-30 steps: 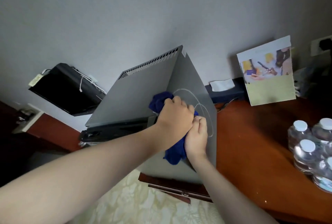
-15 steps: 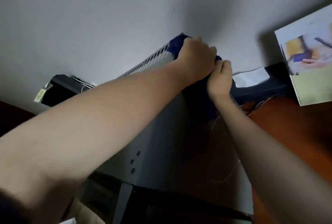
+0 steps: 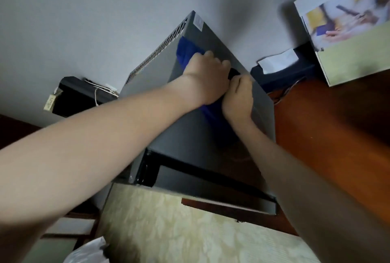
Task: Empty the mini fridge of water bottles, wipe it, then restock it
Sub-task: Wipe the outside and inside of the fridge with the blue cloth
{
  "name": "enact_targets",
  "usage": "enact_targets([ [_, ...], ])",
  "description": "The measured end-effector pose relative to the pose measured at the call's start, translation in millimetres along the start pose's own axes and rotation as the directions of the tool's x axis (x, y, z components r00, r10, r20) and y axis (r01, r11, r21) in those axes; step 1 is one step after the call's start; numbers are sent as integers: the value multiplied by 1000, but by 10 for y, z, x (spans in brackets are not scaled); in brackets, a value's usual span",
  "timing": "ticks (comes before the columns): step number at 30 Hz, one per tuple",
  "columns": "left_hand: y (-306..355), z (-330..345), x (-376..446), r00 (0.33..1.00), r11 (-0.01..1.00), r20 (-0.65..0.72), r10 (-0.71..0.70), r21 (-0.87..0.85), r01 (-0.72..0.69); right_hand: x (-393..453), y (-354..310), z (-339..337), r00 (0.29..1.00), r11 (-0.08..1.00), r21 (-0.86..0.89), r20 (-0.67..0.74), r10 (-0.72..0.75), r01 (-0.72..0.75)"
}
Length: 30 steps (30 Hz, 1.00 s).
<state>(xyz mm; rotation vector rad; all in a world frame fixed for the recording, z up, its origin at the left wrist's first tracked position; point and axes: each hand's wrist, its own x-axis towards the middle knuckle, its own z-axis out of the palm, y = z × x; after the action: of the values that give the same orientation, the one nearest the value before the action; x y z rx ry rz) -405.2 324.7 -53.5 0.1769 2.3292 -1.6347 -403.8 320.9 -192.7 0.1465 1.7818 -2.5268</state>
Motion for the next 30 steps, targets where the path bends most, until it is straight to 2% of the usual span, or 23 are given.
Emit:
enact_targets([
  [3, 253, -22, -721, 997, 997, 24, 70, -34, -69, -842, 82, -215, 999, 998, 51, -26, -20, 21],
  [6, 448, -45, -1295, 989, 987, 35, 144, -84, -141, -1469, 127, -419, 1000, 998, 60, 14, 14, -15],
  [12, 563, -43, -1505, 983, 979, 79, 163, -132, -152, -1780, 149, -517, 1000, 999, 29, 1, 24, -24],
  [16, 527, 43, -963, 981, 981, 82, 175, -97, -167, -1302, 261, -443, 994, 993, 55, 33, 101, -103],
  [20, 477, 193, 132, 972, 977, 97, 212, -33, -209, -245, 521, -298, 991, 991, 14, 6, 136, -136],
  [26, 380, 370, 1722, 962, 950, 59, 267, -182, -252, 1180, 968, -89, 976, 976, -61, -69, 207, -211],
  [30, 497, 534, 2051, 975, 961, -3, 221, -167, -218, 1500, 1206, -107, 985, 978, -120, -51, 168, -173],
])
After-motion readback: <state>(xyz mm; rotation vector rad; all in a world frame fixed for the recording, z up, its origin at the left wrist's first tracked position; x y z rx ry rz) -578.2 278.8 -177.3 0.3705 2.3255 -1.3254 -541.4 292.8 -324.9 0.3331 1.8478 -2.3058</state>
